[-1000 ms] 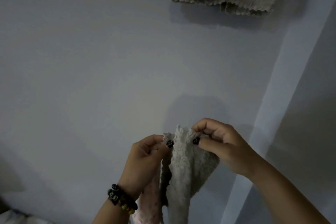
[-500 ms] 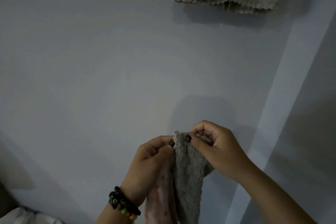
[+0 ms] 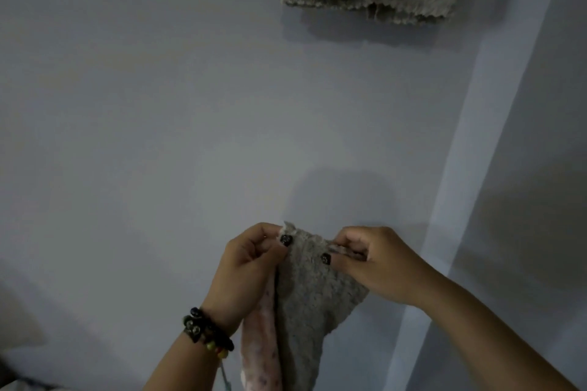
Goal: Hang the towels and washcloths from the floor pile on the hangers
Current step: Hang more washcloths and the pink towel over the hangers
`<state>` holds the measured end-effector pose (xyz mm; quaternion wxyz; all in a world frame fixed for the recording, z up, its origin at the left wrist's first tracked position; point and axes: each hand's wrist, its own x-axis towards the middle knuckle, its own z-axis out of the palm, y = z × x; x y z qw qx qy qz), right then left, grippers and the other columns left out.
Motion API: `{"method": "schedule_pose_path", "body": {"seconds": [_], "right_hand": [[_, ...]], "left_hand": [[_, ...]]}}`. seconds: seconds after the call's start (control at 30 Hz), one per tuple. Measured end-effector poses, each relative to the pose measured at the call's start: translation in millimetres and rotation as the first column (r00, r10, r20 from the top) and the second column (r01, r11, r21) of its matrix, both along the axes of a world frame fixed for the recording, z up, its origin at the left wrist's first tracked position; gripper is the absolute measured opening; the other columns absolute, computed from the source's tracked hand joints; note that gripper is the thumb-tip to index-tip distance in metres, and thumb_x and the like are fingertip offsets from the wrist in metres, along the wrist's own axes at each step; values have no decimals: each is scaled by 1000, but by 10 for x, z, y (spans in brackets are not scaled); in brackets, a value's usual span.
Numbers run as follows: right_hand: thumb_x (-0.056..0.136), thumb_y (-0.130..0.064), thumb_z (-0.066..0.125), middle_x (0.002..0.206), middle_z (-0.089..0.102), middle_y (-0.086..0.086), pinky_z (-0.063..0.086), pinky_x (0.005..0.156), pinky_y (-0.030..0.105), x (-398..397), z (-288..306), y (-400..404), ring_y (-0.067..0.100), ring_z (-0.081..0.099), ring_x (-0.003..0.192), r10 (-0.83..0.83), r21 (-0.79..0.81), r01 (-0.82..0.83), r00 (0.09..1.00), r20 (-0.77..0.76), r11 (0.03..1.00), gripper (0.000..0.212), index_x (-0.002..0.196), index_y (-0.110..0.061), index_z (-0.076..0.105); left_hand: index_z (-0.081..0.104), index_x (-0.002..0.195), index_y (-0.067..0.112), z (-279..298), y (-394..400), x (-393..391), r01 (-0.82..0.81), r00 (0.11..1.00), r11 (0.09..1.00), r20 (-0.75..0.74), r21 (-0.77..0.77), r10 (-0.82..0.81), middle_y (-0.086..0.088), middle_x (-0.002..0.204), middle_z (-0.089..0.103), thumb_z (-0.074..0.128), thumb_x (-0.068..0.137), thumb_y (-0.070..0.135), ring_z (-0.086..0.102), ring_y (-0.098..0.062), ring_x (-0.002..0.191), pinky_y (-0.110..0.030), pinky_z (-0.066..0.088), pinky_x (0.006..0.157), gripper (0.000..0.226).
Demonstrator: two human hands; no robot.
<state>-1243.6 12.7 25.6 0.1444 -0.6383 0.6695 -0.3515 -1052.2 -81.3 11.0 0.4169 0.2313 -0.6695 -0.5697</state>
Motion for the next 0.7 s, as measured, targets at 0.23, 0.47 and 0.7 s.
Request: {"method": "schedule_pose_path", "body": {"seconds": [0.23, 0.47, 0.7], "right_hand": [[96, -13, 50, 92, 56, 1, 46, 75, 34, -259, 186, -39, 14, 52, 84, 35, -3, -42, 861, -507, 999, 18, 91, -9, 67], [97, -27, 49, 129, 53, 1, 43, 93, 37, -466, 419, 2, 21, 48, 120, -105, -14, 134, 705, -702, 991, 23, 89, -11, 63], [95, -16, 53, 81, 66, -2, 52, 65, 29, -538, 453, -23, 9, 63, 69, -225, 10, 248, 895, -385, 969, 13, 86, -12, 62]], "left_hand": [[71, 83, 18, 76, -213, -2, 43, 944, 940, 323, -339, 73, 6, 56, 61, 70, 87, 16, 39, -6, 34, -15, 35, 47, 4], [70, 81, 16, 222, -316, -116, 10, 941, 926, 318, -377, 119, 9, 73, 70, 63, 91, 10, 52, -3, 41, -11, 39, 50, 14], [56, 87, 24, 89, -411, -278, -19, 943, 907, 295, -421, 157, 0, 84, 70, 58, 90, 0, 63, -13, 65, -22, 48, 59, 24]]}}
